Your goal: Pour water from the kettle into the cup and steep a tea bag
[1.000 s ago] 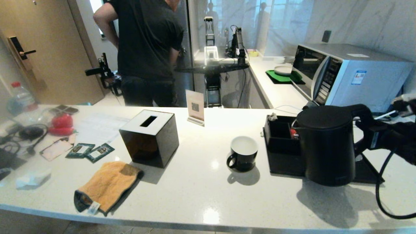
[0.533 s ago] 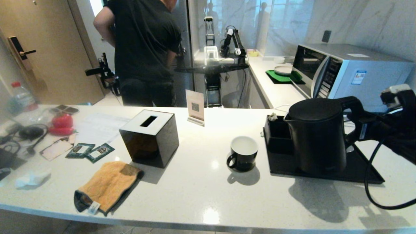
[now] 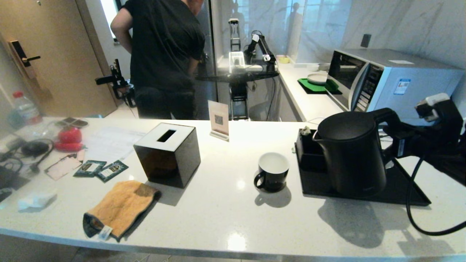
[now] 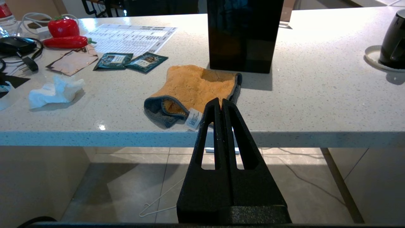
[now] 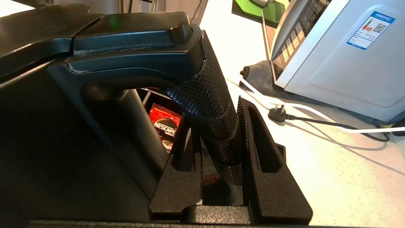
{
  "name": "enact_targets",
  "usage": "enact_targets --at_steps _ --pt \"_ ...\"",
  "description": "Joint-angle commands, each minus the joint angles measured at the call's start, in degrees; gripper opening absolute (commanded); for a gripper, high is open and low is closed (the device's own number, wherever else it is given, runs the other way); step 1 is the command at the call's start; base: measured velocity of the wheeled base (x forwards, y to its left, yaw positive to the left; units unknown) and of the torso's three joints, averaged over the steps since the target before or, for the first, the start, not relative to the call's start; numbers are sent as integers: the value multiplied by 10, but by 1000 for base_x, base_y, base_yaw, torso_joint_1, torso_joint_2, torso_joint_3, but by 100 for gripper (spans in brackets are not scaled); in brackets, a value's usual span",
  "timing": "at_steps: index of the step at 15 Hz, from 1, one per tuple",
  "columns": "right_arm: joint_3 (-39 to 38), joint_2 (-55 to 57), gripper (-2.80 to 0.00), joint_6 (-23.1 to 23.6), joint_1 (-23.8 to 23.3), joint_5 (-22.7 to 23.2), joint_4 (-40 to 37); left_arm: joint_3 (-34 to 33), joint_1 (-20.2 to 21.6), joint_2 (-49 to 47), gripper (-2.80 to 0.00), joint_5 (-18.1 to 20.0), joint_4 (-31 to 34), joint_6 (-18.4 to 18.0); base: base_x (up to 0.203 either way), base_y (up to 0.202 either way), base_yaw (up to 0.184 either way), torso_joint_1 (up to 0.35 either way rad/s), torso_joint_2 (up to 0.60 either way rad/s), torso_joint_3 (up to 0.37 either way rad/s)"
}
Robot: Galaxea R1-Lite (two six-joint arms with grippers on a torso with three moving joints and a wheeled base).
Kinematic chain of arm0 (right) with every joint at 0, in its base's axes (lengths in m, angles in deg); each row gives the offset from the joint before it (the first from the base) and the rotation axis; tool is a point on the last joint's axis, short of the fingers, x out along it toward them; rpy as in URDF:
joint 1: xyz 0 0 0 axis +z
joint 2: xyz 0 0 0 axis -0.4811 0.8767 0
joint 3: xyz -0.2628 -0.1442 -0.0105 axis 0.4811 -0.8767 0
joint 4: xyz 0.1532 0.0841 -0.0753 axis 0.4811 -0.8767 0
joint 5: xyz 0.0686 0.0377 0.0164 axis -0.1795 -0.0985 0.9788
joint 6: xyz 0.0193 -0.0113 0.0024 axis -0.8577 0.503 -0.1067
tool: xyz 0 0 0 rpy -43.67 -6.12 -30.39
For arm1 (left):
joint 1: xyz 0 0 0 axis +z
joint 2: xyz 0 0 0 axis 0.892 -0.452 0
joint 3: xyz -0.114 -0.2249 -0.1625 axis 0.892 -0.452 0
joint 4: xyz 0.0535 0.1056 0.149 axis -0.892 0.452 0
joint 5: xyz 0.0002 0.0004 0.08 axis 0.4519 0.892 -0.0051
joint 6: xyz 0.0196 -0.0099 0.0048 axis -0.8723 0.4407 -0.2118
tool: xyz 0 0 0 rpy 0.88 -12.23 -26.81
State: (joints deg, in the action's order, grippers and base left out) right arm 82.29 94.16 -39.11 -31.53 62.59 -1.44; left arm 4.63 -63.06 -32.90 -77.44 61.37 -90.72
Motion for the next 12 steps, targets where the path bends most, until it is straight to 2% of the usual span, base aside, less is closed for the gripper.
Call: enact_targets --at_steps 1,6,9,12 --pt "4 0 -280 6 6 1 3 0 0 0 -280 0 0 0 0 0 0 0 0 0" --pt "12 1 -280 26 20 -1 -4 0 0 -1 -280 0 0 0 0 0 0 0 0 0" --pt "20 3 -280 26 53 -66 -14 0 0 0 -280 0 0 0 0 0 0 0 0 0" --pt "24 6 -280 26 75 -79 -14 0 0 -1 -280 0 0 0 0 0 0 0 0 0"
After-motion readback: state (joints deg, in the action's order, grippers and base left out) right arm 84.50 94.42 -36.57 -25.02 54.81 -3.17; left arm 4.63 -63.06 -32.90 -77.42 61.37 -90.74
